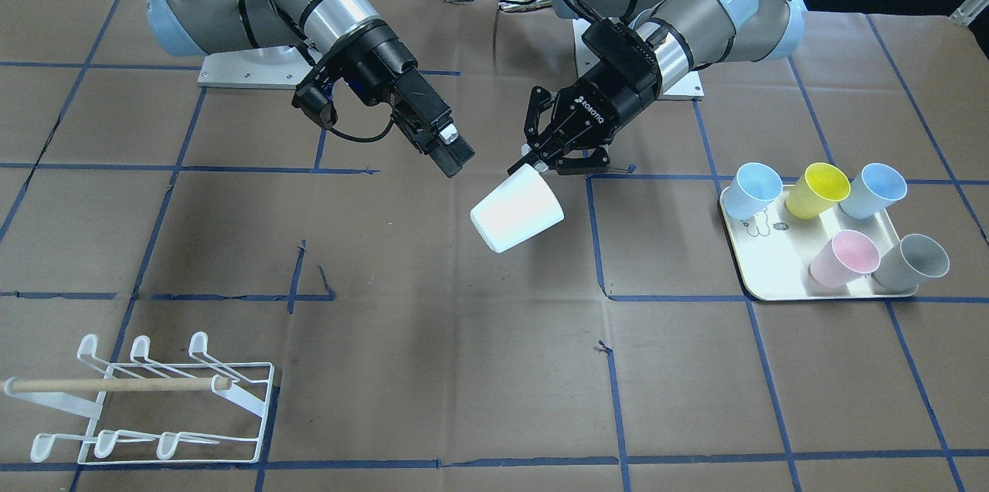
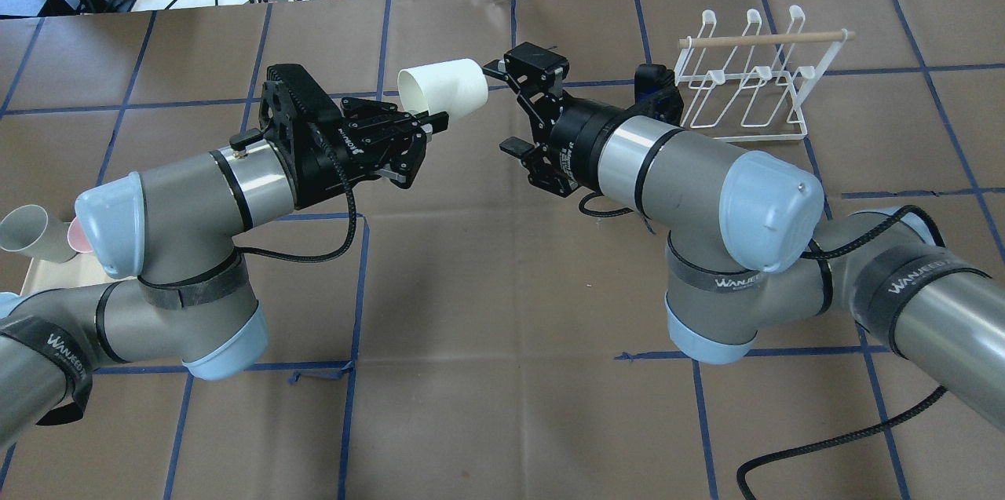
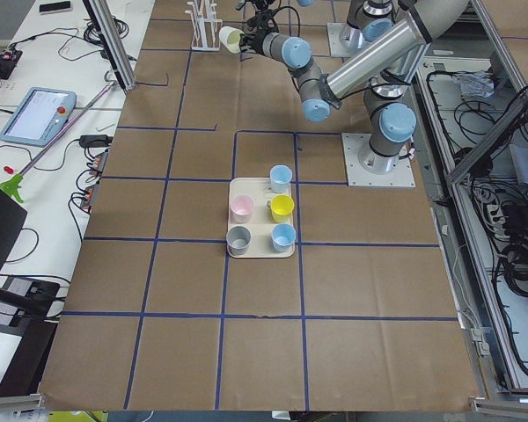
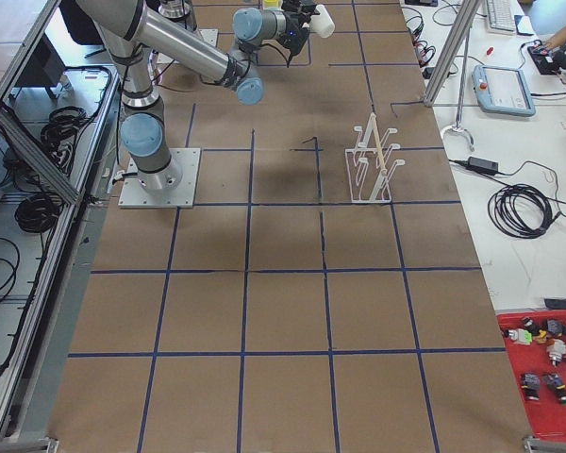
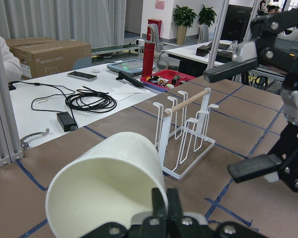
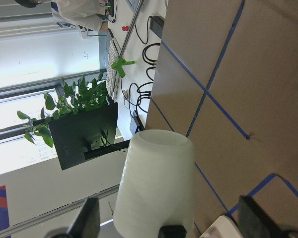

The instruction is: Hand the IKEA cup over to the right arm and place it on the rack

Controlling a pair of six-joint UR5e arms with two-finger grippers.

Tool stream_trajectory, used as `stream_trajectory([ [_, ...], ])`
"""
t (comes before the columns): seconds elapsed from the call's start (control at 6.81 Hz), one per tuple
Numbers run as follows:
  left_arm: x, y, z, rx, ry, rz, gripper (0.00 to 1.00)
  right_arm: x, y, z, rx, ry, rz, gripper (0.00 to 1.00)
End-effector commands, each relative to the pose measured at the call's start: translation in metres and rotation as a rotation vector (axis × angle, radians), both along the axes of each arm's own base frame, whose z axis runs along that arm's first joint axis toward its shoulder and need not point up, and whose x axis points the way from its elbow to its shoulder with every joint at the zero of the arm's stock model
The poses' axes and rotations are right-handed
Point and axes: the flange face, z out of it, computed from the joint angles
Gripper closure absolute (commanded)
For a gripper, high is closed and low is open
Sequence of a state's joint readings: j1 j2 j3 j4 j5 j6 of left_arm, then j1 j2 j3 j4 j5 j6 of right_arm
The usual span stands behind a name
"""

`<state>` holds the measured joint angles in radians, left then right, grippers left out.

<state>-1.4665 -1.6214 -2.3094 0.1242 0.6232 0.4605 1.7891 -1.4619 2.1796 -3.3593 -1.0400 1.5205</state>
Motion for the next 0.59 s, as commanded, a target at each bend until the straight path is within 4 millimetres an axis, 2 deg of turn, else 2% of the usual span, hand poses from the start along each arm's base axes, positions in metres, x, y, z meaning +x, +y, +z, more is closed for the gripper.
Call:
stream_trajectory([
  [0.0,0.0,0.0,0.0,0.0,-0.001,0.0,1.0,0.013,-0.01,-0.001,0.021,0.011,0.024,0.04],
  [0.15,0.0,0.0,0.0,0.0,-0.001,0.001,1.0,0.017,-0.026,0.0,0.028,0.01,0.025,0.03],
  [0.44,0.0,0.0,0.0,-0.002,-0.001,0.0,0.99,0.027,-0.046,-0.01,0.045,0.008,0.027,0.03],
])
